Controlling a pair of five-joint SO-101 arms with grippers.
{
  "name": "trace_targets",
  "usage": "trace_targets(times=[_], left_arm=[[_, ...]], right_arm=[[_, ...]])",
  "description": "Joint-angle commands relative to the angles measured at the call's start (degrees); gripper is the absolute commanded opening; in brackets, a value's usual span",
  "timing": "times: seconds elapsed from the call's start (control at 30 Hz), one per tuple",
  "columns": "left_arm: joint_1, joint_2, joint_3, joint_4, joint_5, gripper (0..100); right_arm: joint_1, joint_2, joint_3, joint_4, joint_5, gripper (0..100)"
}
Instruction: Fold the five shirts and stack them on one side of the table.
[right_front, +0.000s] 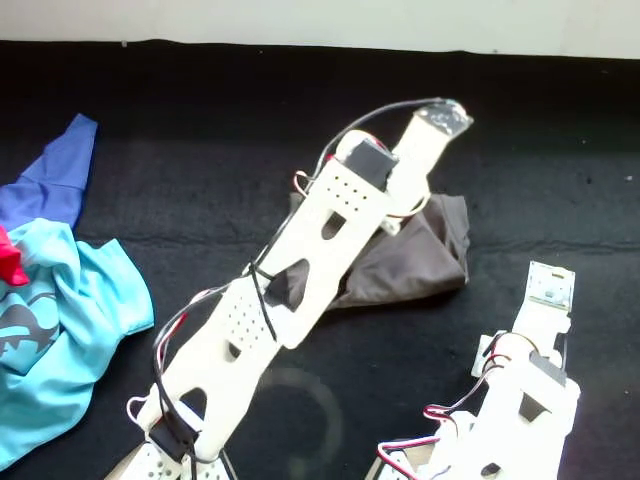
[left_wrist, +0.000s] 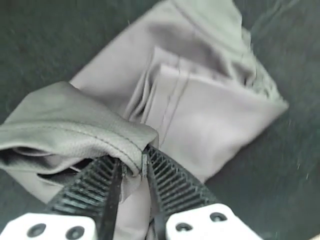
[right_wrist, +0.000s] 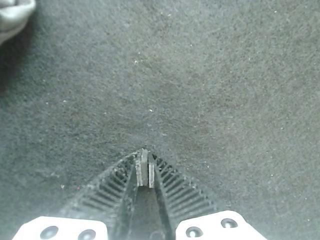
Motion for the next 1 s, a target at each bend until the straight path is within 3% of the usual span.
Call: trace_targets(times=[0.0,0.27,0.47,0.57,0.77,0.9,0.97], left_arm=[[2.4,0.4,-6.5,-1.1,1.1,1],[6.0,4.4,-6.5,-9.0,1.1,1],[6.0,6.5,-6.8,-10.7,1.1,13],[4.2,5.7,-8.3,-10.3,1.1,14],[-2.3,0.0,-15.7,0.4,1.1,14],[-7.3,0.9,-12.5,4.0,1.1,0],[-9.5,3.6,-10.6,4.0,1.1,1]], right_arm=[[0.0,-0.1,1.0,-1.3,-0.4,0.6],[0.0,-0.1,1.1,-2.2,-3.8,0.6],[0.0,-0.1,1.1,-2.2,-3.9,0.6],[0.0,-0.1,1.1,-2.3,-3.9,0.6],[0.0,-0.1,1.1,-2.4,-3.9,0.6],[0.0,-0.1,1.1,-2.4,-3.9,0.6],[0.0,-0.1,1.1,-2.4,-3.8,0.6]])
